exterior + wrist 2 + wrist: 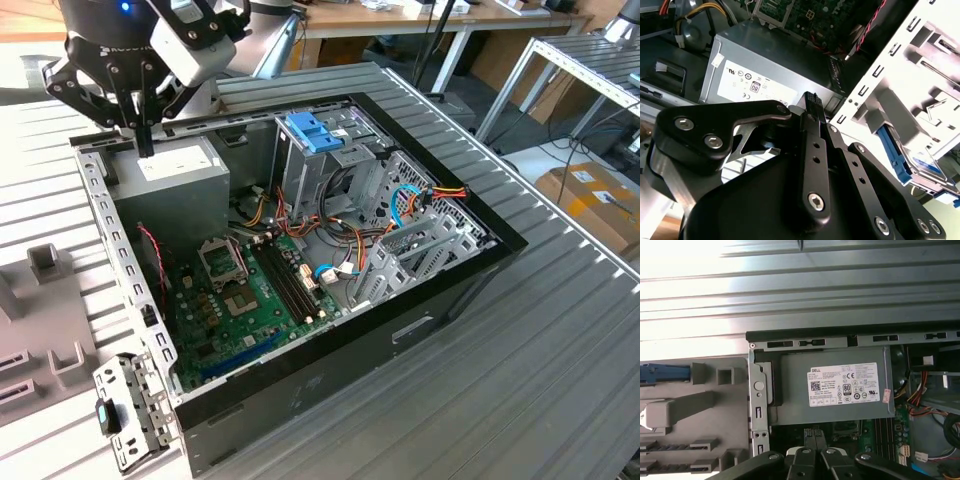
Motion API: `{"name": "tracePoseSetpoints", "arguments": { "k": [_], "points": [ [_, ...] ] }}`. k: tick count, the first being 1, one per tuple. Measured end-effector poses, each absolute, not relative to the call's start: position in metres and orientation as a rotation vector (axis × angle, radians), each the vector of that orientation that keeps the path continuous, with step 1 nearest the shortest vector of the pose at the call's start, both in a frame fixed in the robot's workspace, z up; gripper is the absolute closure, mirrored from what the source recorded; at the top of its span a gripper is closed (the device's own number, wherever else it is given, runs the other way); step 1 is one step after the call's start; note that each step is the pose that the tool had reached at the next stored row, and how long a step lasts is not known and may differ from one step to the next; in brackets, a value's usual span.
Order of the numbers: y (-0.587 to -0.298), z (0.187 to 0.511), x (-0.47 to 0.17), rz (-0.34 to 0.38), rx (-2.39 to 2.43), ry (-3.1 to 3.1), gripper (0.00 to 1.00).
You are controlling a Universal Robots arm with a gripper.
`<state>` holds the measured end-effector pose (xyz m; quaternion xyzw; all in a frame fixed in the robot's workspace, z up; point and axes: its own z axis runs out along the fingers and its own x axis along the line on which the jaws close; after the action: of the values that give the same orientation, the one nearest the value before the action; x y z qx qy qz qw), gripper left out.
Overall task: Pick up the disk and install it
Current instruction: 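Reach for the disk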
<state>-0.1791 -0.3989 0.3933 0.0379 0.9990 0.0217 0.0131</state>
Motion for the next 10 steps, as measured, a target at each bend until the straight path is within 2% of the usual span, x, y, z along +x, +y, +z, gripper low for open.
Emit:
{"name": "tracePoseSetpoints", "arguments": {
  "k": [10],
  "points": [
    [-0.3989, 0.3933, -0.1823, 0.068, 0.118, 3.113, 0.89]
  ]
}}
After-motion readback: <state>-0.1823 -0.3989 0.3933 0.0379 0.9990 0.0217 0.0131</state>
